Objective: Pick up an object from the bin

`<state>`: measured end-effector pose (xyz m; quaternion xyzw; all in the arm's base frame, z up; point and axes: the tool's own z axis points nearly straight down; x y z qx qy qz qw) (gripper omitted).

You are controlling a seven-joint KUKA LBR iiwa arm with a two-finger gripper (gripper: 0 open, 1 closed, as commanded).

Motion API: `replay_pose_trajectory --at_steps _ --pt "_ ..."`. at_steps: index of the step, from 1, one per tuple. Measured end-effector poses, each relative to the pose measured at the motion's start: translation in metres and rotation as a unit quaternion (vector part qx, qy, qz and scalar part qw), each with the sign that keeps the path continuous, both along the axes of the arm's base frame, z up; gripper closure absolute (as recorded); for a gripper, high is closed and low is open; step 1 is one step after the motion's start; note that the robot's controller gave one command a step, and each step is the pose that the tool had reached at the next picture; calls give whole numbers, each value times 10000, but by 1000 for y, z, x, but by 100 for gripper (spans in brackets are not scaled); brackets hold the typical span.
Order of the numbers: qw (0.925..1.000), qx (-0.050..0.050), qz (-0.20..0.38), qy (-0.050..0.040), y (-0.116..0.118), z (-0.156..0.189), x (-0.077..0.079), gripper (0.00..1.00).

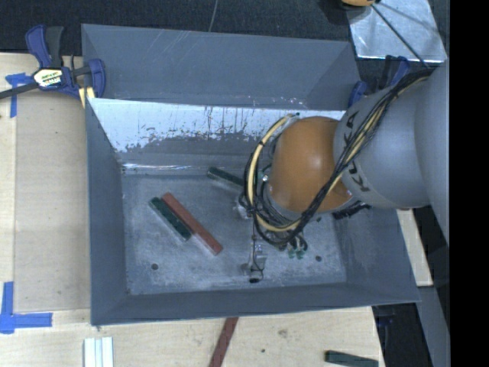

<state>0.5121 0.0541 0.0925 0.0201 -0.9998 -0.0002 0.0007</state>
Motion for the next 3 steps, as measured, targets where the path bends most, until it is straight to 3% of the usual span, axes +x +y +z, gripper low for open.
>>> replay_pose_trajectory --at_steps 1,2,3 --pt "9997 12 228 -51 77 -21 17 100" --pt "9997 12 229 -51 77 -21 17 100" --pt "9981 1 607 -38 61 132 14 100"
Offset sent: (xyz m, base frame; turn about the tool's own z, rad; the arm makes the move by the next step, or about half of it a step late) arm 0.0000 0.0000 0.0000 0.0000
